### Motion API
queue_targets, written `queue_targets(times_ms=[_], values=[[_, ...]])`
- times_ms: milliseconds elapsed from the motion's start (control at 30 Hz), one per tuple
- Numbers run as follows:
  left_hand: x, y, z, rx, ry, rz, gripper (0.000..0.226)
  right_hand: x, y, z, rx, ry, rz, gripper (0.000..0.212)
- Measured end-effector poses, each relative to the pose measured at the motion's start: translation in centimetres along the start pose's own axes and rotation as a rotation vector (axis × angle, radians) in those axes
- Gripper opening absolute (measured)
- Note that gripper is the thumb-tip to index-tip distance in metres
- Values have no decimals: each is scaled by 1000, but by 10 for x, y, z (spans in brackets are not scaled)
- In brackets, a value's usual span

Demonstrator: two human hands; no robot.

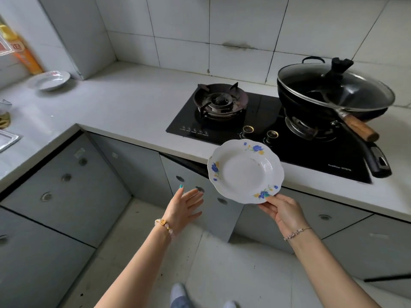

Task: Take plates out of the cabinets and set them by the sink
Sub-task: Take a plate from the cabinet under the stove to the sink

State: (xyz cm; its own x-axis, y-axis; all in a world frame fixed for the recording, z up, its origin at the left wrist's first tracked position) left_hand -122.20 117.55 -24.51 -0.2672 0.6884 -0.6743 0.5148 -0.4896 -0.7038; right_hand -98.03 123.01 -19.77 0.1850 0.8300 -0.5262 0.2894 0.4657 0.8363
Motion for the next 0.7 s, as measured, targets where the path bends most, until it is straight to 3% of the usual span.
queue_targets(times_ms=[333, 433, 700], values=[[-19, -25, -27, -39, 17, -126, 41, -4, 3, -22, -25, 188, -47, 15], [-27, -28, -26, -122, 14, -138, 25, -6, 4, -31, -58, 252, -49, 15], [-51, -46, 1, -249, -109, -245, 27, -16, -1, -66, -126, 384, -58, 15]])
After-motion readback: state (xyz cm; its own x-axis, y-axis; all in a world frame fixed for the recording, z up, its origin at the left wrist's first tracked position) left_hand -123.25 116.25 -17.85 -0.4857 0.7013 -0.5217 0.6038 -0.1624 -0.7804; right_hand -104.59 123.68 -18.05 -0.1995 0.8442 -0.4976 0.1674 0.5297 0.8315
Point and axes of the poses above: each hand's wrist, its own x-axis towards the middle knuckle, its own z-axis out of the back of the hand, y = z × x, the point moved 6 cm from there along x, towards the middle knuckle, and after that the axes turned 14 degrees about -y, right-handed, at the moved point
